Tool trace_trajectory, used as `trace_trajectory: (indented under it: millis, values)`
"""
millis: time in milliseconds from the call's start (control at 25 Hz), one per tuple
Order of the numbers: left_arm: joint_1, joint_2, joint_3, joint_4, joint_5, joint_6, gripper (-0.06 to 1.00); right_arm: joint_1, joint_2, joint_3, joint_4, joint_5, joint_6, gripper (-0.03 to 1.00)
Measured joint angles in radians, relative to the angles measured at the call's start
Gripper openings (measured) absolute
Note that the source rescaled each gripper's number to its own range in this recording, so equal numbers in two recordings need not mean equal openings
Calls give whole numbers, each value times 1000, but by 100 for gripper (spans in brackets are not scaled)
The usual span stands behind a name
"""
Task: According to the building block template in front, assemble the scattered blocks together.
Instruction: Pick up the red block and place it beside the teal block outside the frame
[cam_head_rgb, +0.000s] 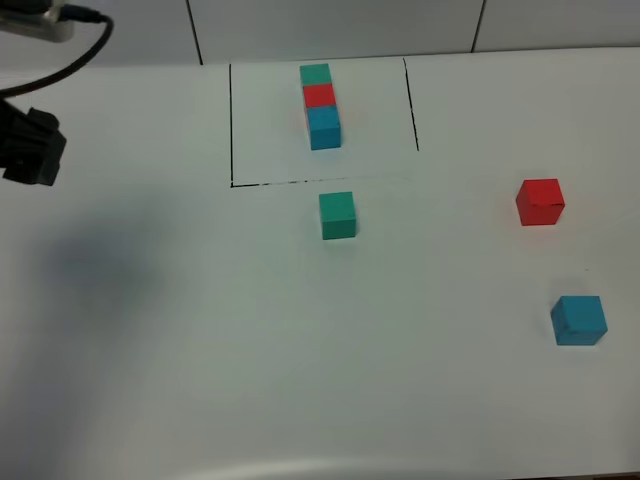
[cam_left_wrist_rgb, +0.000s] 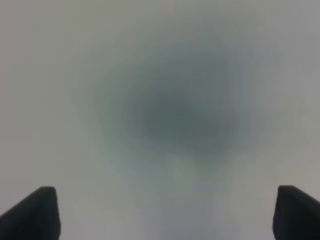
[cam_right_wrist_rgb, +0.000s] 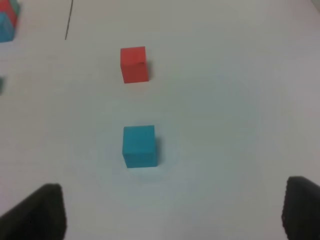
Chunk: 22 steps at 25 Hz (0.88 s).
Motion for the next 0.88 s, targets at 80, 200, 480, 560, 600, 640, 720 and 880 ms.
trace_trajectory:
  millis: [80, 200, 480, 560, 600, 640, 720, 880]
  values:
    - [0, -104, 61, 0, -5, -22, 83, 0, 0, 0, 0, 0, 0, 75]
    - [0, -249, 148, 0, -9, -48, 86, 0, 0, 0, 0, 0, 0, 75]
    - [0, -588, 320, -17, -5, -83, 88, 0, 0, 0, 0, 0, 0, 75]
    - [0, -665, 361, -56, 2, -84, 88, 0, 0, 0, 0, 0, 0, 75]
    - [0, -704, 384, -78, 5, -83, 88, 0, 0, 0, 0, 0, 0, 75]
    - [0, -742, 403, -96, 7, -81, 88, 0, 0, 0, 0, 0, 0, 75]
    - [0, -809, 451, -140, 8, -69, 88, 0, 0, 0, 0, 0, 0, 75]
    - [0, -948, 547, -190, 10, -36, 88, 0, 0, 0, 0, 0, 0, 75]
